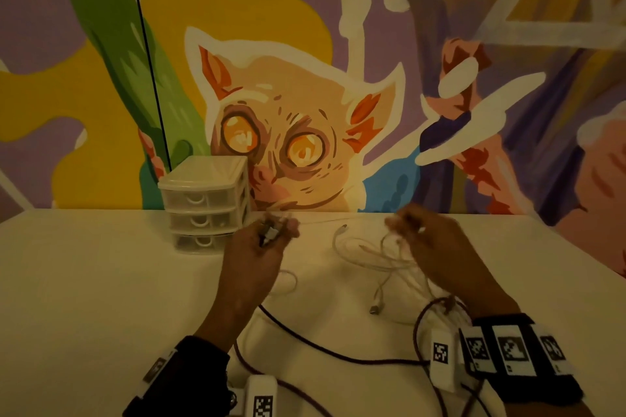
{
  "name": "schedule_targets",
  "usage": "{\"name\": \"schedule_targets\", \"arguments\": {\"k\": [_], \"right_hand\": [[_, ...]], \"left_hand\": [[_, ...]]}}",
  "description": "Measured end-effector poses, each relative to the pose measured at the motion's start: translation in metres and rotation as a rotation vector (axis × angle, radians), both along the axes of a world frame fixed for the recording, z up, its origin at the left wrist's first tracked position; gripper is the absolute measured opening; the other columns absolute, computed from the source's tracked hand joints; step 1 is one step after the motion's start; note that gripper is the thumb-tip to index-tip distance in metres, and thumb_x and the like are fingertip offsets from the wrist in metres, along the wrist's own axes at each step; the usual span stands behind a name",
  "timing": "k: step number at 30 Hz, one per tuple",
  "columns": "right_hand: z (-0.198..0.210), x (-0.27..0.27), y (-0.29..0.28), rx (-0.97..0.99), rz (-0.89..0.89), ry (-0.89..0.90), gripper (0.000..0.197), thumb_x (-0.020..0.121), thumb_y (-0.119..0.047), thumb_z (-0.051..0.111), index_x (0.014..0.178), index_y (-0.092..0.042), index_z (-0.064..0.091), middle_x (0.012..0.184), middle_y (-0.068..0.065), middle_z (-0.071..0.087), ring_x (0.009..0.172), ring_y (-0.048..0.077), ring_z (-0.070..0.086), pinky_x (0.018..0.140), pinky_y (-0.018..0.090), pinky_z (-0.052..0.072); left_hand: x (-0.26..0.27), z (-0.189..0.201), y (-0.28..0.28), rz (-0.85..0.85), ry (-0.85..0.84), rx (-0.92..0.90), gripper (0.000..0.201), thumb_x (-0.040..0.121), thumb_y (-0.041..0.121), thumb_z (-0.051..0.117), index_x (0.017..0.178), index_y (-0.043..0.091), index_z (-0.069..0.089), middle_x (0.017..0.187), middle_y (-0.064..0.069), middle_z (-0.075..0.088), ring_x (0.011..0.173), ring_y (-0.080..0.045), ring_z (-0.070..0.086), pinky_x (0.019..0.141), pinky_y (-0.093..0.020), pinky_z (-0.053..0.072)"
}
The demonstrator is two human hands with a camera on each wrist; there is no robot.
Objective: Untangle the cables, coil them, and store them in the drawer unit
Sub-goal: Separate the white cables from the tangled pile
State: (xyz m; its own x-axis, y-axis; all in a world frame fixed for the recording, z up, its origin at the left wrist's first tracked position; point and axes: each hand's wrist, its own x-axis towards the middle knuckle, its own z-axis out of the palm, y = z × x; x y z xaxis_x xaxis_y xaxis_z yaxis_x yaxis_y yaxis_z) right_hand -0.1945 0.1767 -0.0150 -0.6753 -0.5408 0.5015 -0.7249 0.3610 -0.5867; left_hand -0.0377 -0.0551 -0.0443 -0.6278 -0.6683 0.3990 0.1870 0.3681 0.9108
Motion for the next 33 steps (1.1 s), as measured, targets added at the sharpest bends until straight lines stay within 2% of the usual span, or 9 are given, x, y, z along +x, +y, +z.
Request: {"name": "schedule_targets", "arguments": {"k": [3,8,9,12,15,17,21,26,33], "right_hand": [[0.006,0.004,-0.007,-0.410,-0.115,0.282,0.015,0.100,-0.036,0.068,0.098,-0.022,0.070,0.094,-0.010,0.071,0.092,0.009,0.066,0.081,0.027,0.052],[-0.009,-0.008,-0.011,0.070,-0.107,0.211,0.027,0.093,-0.058,0.067,0.098,-0.035,0.079,0.083,-0.014,0.061,0.083,0.004,0.056,0.071,0.025,0.046],[-0.010,-0.009,-0.010,0.146,-0.107,0.210,0.025,0.091,-0.058,0.067,0.100,-0.039,0.080,0.083,-0.013,0.058,0.083,0.005,0.053,0.069,0.023,0.041],[-0.009,-0.001,-0.015,0.155,0.019,0.114,0.019,0.092,-0.053,0.070,0.105,-0.043,0.080,0.083,-0.010,0.054,0.081,0.004,0.052,0.069,0.021,0.036],[-0.008,0.012,-0.020,0.091,0.132,0.023,0.020,0.090,-0.052,0.073,0.105,-0.041,0.081,0.083,-0.008,0.056,0.080,0.008,0.055,0.070,0.022,0.043],[-0.005,0.017,-0.020,0.065,0.171,-0.042,0.020,0.088,-0.051,0.075,0.103,-0.040,0.082,0.085,-0.010,0.060,0.082,0.010,0.058,0.076,0.027,0.050],[0.001,0.027,-0.018,-0.011,0.273,-0.162,0.015,0.091,-0.037,0.078,0.106,-0.037,0.079,0.082,-0.031,0.063,0.083,0.003,0.063,0.078,0.019,0.053],[-0.001,0.016,-0.014,0.033,0.293,-0.358,0.014,0.093,-0.042,0.076,0.104,-0.034,0.072,0.085,-0.004,0.072,0.082,0.017,0.073,0.086,0.037,0.060],[-0.001,-0.009,0.005,0.251,-0.071,0.176,0.045,0.099,-0.065,0.050,0.074,-0.028,0.055,0.062,-0.007,0.057,0.066,0.014,0.059,0.069,0.038,0.052]], "left_hand": [[-0.008,-0.008,0.005,-0.117,-0.198,-0.101,0.017,0.094,0.046,0.076,0.092,0.032,0.086,0.096,0.005,0.082,0.100,-0.016,0.074,0.098,-0.040,0.054],[-0.006,-0.012,-0.004,-0.122,-0.245,-0.026,0.026,0.097,0.048,0.073,0.119,0.037,0.081,0.104,0.007,0.081,0.105,-0.003,0.072,0.084,-0.026,0.050],[-0.005,-0.012,-0.003,-0.131,-0.207,-0.017,0.025,0.097,0.051,0.071,0.118,0.041,0.080,0.112,0.015,0.040,0.110,-0.003,0.032,0.076,-0.025,0.047],[-0.007,-0.007,0.007,-0.179,-0.133,-0.013,0.031,0.096,0.057,0.067,0.116,0.037,0.080,0.062,0.008,0.055,0.058,-0.002,0.043,0.070,-0.029,0.045],[-0.009,-0.007,0.016,-0.247,-0.148,-0.086,0.034,0.099,0.046,0.070,0.132,0.041,0.074,0.108,0.018,0.078,0.079,0.017,0.064,0.091,-0.018,0.049],[-0.010,-0.011,0.016,-0.254,-0.163,-0.129,0.030,0.099,0.045,0.072,0.128,0.040,0.076,0.117,0.021,0.079,0.106,0.013,0.068,0.103,-0.019,0.050],[-0.012,-0.017,0.013,-0.227,-0.192,-0.205,0.028,0.095,0.052,0.073,0.095,0.025,0.079,0.081,-0.001,0.074,0.078,-0.013,0.067,0.076,-0.025,0.050],[-0.013,-0.010,0.009,-0.125,-0.142,-0.160,0.013,0.104,0.035,0.065,0.093,0.031,0.072,0.095,0.002,0.077,0.081,0.006,0.067,0.076,-0.017,0.051],[-0.003,0.008,0.011,0.066,0.072,-0.086,0.015,0.108,0.036,0.057,0.099,0.043,0.066,0.089,0.008,0.072,0.074,0.007,0.062,0.064,-0.008,0.046]]}}
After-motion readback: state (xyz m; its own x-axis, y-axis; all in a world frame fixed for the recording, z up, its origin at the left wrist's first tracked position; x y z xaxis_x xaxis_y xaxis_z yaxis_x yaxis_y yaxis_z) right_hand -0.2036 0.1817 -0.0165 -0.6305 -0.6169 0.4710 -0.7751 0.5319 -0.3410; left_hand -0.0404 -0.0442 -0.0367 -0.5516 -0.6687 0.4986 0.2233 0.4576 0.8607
